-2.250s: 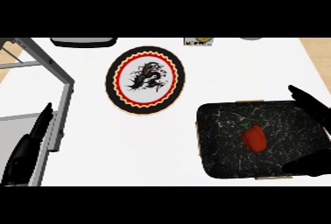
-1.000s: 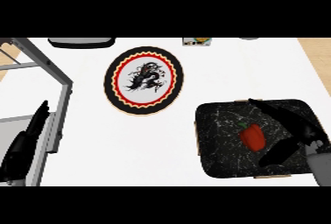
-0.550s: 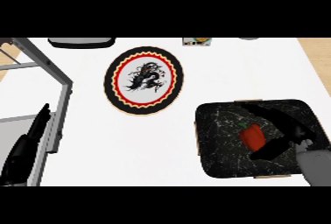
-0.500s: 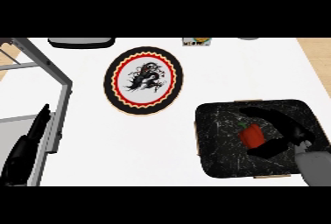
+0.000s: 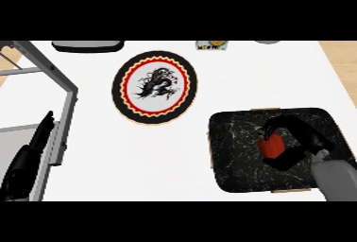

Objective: Pick the bell pepper from the tray and place it in the plate

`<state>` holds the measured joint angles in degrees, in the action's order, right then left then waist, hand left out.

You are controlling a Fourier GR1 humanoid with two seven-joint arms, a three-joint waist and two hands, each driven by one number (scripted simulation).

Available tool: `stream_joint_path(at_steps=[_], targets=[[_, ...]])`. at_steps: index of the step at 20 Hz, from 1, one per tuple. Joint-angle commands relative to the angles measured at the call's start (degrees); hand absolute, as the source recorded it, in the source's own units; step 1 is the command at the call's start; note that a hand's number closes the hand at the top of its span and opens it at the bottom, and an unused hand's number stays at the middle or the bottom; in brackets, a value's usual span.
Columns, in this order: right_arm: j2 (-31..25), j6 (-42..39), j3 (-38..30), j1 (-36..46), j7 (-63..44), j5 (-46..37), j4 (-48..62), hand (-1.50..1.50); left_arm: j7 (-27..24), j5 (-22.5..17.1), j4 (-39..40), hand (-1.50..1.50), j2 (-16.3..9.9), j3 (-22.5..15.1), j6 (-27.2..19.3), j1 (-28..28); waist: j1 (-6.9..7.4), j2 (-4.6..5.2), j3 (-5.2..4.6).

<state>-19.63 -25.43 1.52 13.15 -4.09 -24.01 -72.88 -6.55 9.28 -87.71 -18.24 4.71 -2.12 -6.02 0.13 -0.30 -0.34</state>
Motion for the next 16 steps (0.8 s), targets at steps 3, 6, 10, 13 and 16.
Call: stream_joint_path(at_steps=[3,6,10,13,16], targets=[[-3.9,0.5,0.2,14.9,2.3,-6.2,10.5,1.5,-0.1,1.1,4.3,0.0,-0.1,0.6,0.4,5.0,1.78,1.05,0.38],[-8.8,1.7,3.1,22.1,4.8,-12.6,13.1,1.5,-0.1,1.2,0.8,0.0,1.7,-3.3,2.0,4.9,6.79,2.57,0.52],[-10.8,9.2,4.5,27.7,9.6,-18.9,19.1,1.5,-0.2,1.0,0.9,0.0,0.4,-2.4,2.6,6.4,8.4,3.16,0.67],[-11.0,15.0,2.2,31.4,14.7,-19.3,24.8,1.5,0.1,1.6,2.1,0.0,1.0,-2.9,2.2,7.3,7.77,3.38,0.7],[-11.5,19.7,-0.3,35.0,21.2,-18.4,28.5,1.5,1.1,1.9,2.7,0.0,2.1,-3.3,1.4,7.9,6.3,2.91,0.67]])
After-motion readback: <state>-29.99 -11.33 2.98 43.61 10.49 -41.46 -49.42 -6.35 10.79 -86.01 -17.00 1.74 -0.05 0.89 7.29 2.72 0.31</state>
